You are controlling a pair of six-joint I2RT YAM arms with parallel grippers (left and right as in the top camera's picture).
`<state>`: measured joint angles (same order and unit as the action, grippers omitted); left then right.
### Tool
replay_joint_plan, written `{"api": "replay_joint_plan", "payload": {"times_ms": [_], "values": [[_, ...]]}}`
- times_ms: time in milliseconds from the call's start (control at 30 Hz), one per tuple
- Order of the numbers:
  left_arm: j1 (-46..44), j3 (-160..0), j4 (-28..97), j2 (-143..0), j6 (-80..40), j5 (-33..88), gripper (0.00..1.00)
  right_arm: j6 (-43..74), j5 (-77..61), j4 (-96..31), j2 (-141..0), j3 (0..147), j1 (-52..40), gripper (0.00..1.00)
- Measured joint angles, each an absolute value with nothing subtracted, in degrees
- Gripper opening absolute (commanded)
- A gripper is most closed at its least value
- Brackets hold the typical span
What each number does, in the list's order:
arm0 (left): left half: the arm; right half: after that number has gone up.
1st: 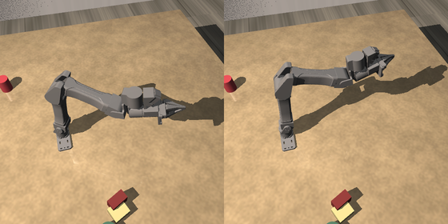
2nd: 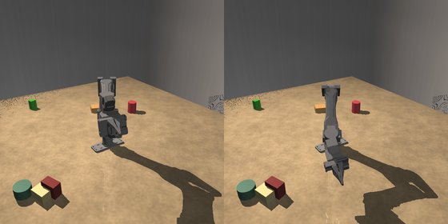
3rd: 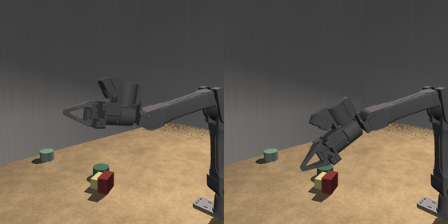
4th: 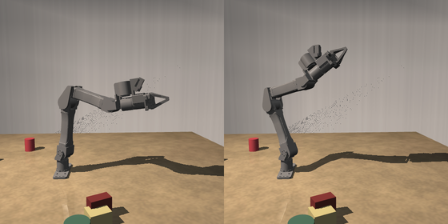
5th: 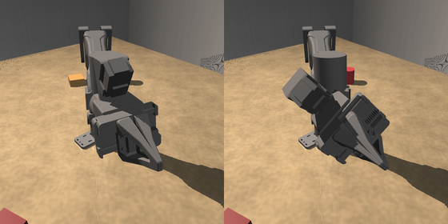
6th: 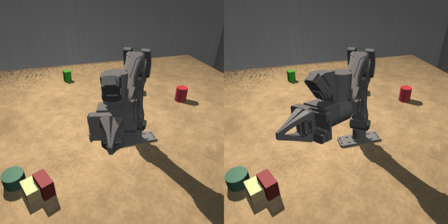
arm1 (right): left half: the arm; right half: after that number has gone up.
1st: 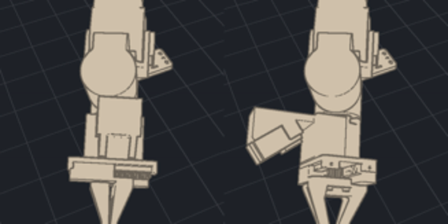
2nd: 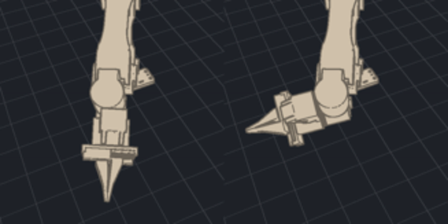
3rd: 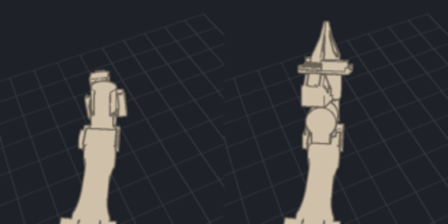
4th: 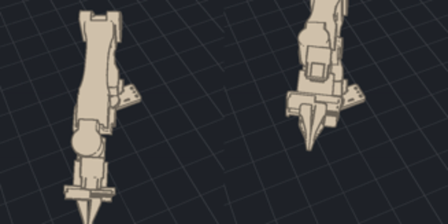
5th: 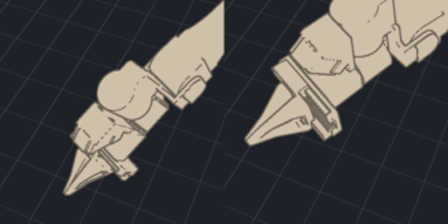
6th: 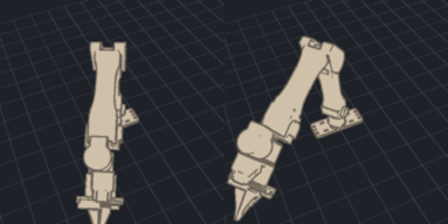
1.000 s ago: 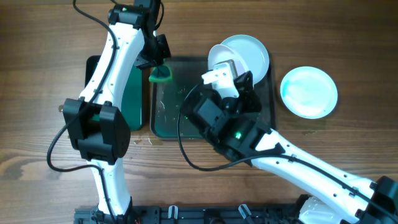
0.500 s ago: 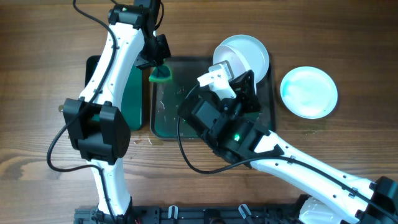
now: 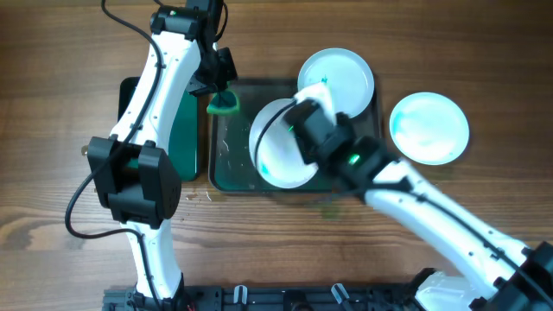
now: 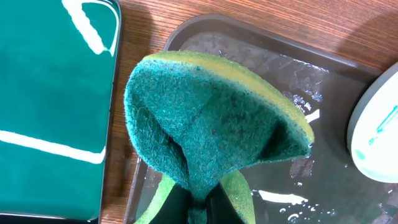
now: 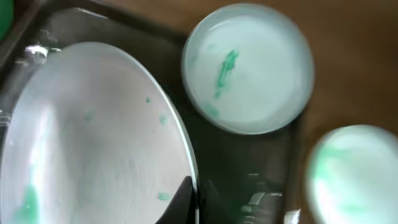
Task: Clean dirty plates on tray and stack at the side
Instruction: 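Lift the plate with the right gripper and stack it on the first plate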
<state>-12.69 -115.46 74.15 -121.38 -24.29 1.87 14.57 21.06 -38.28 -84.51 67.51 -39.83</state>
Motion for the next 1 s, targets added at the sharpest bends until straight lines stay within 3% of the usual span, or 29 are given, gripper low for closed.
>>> {"api": "replay_joint_plan", "payload": {"times_ms": [167,333,633,1000], "values": [[-12.69,-115.46,74.15,-121.38,-24.29,1.87,0.04,15.7,-5.45,-37.69,-84.51,67.51,-21.19,0.04],[-12.69,-115.46,73.97,-121.38,-24.29,1.87,0.04,16.45,-16.08,-40.6,-84.51,67.51,-1.96,0.04],[-12.69,-115.46,73.3,-121.38,-24.29,1.87,0.04,18.22,-5.91,-46.5,-84.82,67.48,17.41,0.04],[-13.41,-115.46,73.1,-121.38,-24.29,1.87,0.04,23.38,6.79,-44.4,-93.17,67.46,20.32,0.04]]}}
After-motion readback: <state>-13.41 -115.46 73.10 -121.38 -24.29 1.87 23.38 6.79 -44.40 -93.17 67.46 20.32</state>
